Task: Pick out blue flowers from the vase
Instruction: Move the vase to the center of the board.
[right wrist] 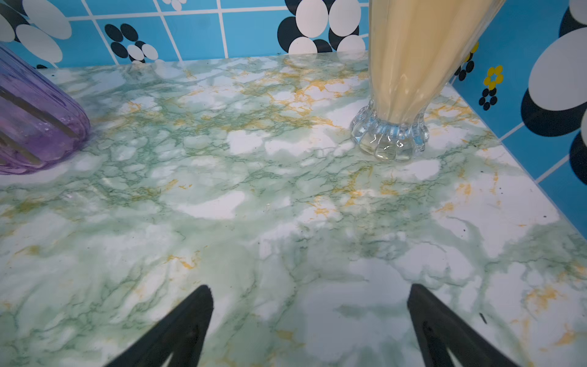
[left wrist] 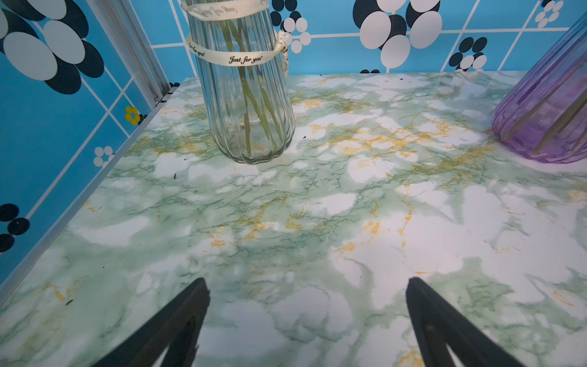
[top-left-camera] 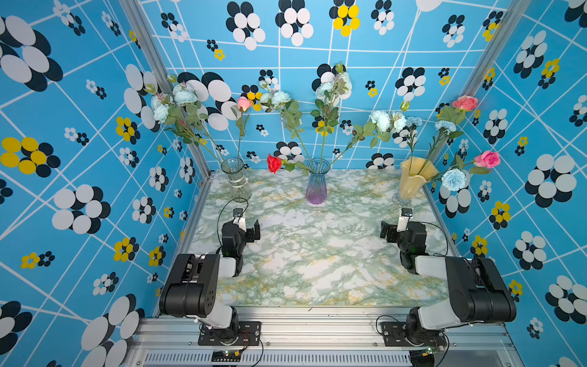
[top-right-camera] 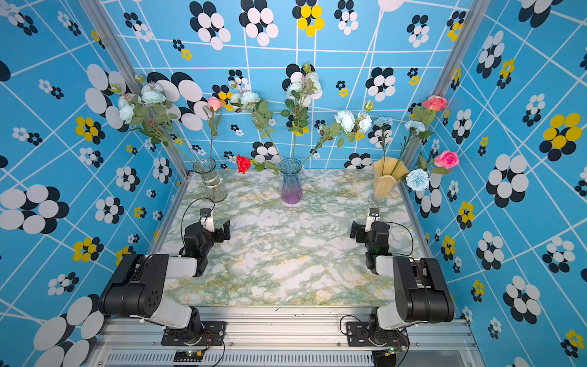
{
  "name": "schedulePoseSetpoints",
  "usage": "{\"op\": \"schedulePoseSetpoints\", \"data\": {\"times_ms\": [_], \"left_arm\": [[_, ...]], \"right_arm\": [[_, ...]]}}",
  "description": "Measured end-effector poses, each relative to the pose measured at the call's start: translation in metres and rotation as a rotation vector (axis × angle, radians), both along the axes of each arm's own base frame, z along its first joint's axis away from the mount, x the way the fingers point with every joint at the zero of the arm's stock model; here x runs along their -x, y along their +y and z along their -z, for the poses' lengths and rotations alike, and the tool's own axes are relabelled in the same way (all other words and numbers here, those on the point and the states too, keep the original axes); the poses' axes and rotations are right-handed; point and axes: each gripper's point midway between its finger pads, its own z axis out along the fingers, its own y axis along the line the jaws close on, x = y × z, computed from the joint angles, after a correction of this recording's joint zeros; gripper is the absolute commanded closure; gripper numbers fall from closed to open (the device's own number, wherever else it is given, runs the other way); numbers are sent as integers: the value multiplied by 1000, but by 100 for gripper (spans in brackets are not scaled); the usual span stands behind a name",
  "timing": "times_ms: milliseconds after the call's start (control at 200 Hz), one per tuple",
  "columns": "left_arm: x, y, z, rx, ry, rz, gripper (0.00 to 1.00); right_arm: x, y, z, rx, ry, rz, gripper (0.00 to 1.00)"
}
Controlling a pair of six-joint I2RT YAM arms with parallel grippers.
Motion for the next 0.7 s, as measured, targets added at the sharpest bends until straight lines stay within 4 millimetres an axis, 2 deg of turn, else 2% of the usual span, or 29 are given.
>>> {"op": "schedulePoseSetpoints", "data": {"times_ms": [540, 700], "left_arm": [[0, -1, 0, 1, 0, 3, 0], [0, -3, -2, -10, -6, 3, 0]], "right_arm": [[-1, -1, 0, 6, 5, 10, 1], [-1, 0, -18, 1, 31, 41, 1]]}}
